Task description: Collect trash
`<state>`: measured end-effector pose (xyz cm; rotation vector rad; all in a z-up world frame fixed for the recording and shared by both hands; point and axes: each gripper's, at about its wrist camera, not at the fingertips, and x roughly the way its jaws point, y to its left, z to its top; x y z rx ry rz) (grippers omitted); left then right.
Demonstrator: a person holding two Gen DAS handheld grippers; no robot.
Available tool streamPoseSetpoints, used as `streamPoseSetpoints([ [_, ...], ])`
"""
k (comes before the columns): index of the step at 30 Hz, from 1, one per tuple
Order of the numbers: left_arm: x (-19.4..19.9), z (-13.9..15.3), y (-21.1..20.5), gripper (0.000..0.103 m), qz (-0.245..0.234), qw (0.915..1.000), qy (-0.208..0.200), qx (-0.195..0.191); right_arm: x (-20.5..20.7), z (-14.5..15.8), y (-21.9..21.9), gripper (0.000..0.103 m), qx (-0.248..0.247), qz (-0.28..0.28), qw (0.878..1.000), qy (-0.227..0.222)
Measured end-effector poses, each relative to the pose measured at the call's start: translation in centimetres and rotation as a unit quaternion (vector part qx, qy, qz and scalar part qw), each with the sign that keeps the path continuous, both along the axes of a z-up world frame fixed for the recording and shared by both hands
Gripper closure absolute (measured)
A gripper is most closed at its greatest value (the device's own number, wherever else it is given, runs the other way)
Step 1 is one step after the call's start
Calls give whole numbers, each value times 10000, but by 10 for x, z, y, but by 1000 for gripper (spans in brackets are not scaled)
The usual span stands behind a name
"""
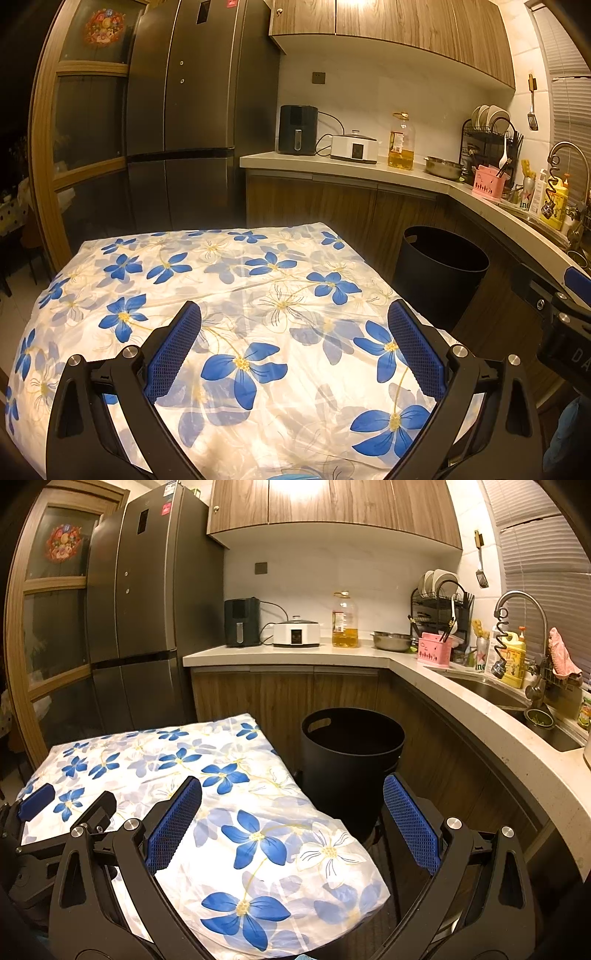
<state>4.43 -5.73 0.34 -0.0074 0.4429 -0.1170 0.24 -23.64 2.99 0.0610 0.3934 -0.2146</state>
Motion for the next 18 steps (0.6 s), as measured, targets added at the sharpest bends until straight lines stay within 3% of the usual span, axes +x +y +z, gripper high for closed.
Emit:
streamPoseSetpoints([
  [18, -3, 1, -3, 6, -12, 10000, -4, -12, 0, 1, 1, 6, 15, 11, 10000, -5],
])
